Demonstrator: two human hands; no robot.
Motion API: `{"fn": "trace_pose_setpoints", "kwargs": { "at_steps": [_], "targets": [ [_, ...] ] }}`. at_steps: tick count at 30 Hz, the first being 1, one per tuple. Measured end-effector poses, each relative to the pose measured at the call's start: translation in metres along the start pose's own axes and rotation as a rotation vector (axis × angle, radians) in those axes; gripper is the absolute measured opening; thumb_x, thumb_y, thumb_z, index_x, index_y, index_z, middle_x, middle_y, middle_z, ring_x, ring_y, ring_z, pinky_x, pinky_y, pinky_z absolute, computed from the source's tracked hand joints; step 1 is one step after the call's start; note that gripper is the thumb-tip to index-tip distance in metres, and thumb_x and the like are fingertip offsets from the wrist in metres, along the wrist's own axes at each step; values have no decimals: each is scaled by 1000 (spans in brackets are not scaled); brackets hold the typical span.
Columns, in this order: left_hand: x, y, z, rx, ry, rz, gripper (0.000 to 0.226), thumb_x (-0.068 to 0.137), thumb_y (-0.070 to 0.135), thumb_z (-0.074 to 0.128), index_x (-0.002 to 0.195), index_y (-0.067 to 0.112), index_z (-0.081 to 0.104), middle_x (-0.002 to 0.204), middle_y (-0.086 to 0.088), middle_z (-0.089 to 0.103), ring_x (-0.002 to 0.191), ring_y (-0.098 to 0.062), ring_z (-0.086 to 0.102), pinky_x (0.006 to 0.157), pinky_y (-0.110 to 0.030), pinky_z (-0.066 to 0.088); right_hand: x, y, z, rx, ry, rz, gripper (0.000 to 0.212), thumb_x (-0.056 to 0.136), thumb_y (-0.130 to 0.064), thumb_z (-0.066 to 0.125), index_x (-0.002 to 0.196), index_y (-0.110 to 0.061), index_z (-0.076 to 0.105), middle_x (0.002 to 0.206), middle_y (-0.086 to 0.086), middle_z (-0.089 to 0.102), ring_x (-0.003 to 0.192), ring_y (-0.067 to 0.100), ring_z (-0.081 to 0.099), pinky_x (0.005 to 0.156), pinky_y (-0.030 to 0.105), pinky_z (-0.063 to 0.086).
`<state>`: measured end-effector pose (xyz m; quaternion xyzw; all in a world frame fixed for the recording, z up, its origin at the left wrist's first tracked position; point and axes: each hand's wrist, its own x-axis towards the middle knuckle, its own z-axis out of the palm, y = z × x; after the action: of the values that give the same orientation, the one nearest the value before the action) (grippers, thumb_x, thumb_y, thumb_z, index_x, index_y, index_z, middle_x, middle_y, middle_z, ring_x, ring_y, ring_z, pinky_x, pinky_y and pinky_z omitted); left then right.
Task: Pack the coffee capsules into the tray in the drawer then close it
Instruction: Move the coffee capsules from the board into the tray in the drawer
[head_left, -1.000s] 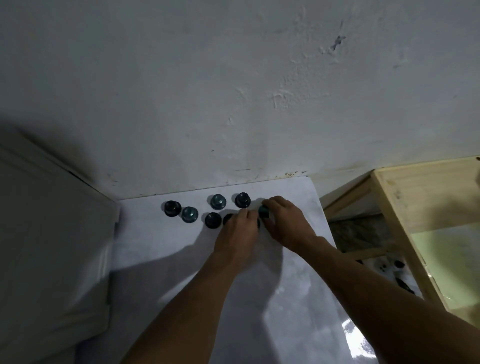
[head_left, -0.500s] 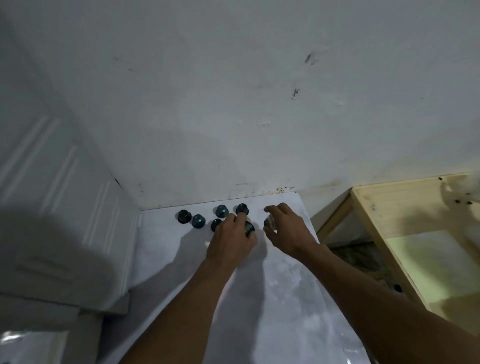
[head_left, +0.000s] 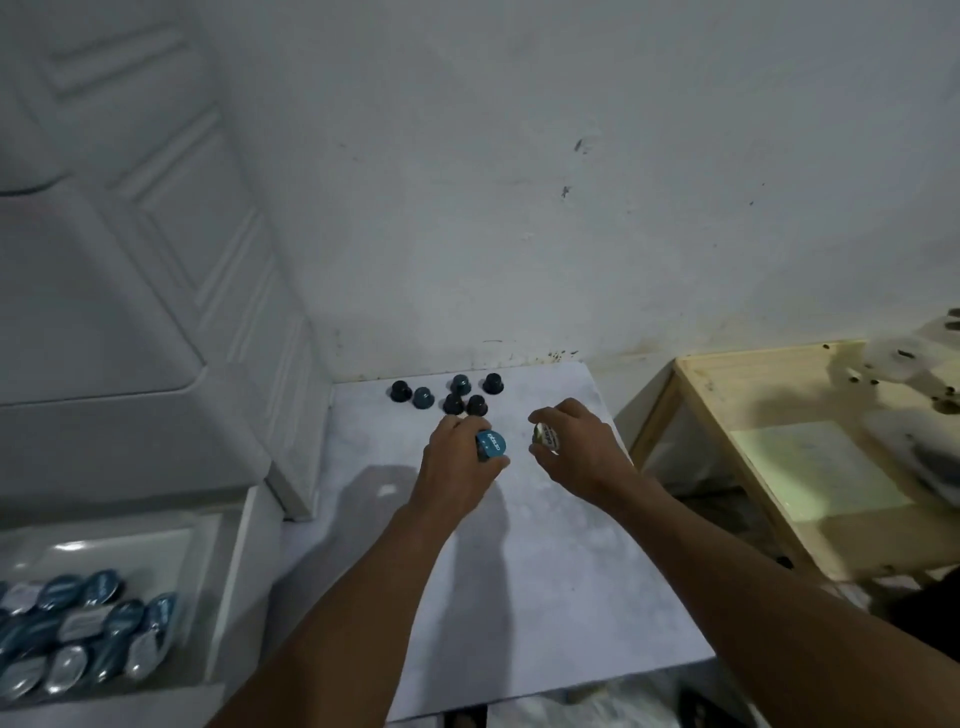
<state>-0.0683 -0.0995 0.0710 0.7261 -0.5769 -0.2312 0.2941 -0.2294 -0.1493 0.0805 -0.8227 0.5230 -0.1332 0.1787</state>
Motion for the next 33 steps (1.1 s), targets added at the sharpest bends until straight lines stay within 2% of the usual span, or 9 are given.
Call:
{"fn": "trace_pose_setpoints", "kwargs": {
  "at_steps": [2, 4, 8, 12, 18, 21, 27, 31, 33],
  "targets": [
    [-19, -5, -9, -97, 22, -24, 40, 76, 21, 77, 112, 17, 60, 107, -3, 60, 93, -19, 61, 85, -31, 51, -14, -11, 1, 12, 3, -15, 37, 89, -29, 62, 125, -22, 55, 121, 4, 54, 100, 22, 59, 86, 28, 48],
    [-34, -10, -20, -208, 38, -52, 39, 76, 13, 77, 110, 19, 60, 105, -5, 63, 86, -20, 65, 78, -34, 58, -25, -24, 3, 20, 7, -32, 37, 89, -29, 62, 124, -23, 56, 121, 4, 54, 99, 23, 60, 85, 28, 48],
    [-55, -24, -46, -296, 132, -36, 39, 73, 8, 77, 108, 19, 63, 100, 0, 64, 83, -11, 63, 65, -7, 47, -38, -57, 6, 26, 20, -63, 38, 88, -28, 63, 125, -22, 56, 122, 5, 53, 102, 26, 59, 86, 30, 49],
    [-75, -41, -78, -372, 174, -33, 41, 71, 15, 82, 107, 17, 64, 96, 5, 62, 79, -7, 61, 62, -1, 45, -46, -98, 13, 37, 33, -88, 40, 87, -27, 64, 126, -22, 56, 124, 6, 52, 104, 25, 58, 89, 30, 48],
    [-109, -95, -140, -373, 194, 21, 47, 75, 16, 79, 118, 15, 60, 108, 3, 62, 88, -8, 59, 65, -2, 47, -60, -183, 41, 83, 90, -129, 43, 87, -26, 63, 129, -22, 54, 123, 8, 56, 108, 23, 55, 90, 29, 43],
    [-132, -135, -175, -377, 176, 16, 43, 73, 15, 80, 110, 18, 59, 106, 1, 65, 91, -13, 63, 72, -13, 53, -70, -228, 65, 124, 110, -104, 49, 85, -27, 66, 131, -17, 52, 123, 6, 57, 110, 22, 55, 89, 26, 40],
    [-164, -209, -238, -337, 236, -18, 41, 70, 15, 82, 108, 14, 65, 101, 6, 63, 96, -7, 58, 65, 0, 44, -79, -305, 113, 153, 49, -112, 45, 82, -27, 71, 124, -18, 56, 114, 6, 58, 101, 22, 57, 80, 21, 37],
    [-178, -249, -264, -320, 255, -66, 41, 70, 11, 82, 108, 11, 67, 99, 1, 64, 86, -8, 62, 65, 0, 44, -76, -342, 146, 152, -9, -156, 40, 80, -23, 73, 117, -17, 60, 119, 5, 58, 105, 21, 56, 84, 23, 39],
    [-179, -266, -273, -319, 259, -98, 40, 71, 6, 80, 109, 10, 67, 99, -2, 65, 76, 2, 59, 60, 1, 42, -70, -354, 161, 148, -42, -171, 42, 80, -22, 73, 119, -17, 59, 120, 4, 57, 106, 21, 55, 84, 21, 36]
  ]
}}
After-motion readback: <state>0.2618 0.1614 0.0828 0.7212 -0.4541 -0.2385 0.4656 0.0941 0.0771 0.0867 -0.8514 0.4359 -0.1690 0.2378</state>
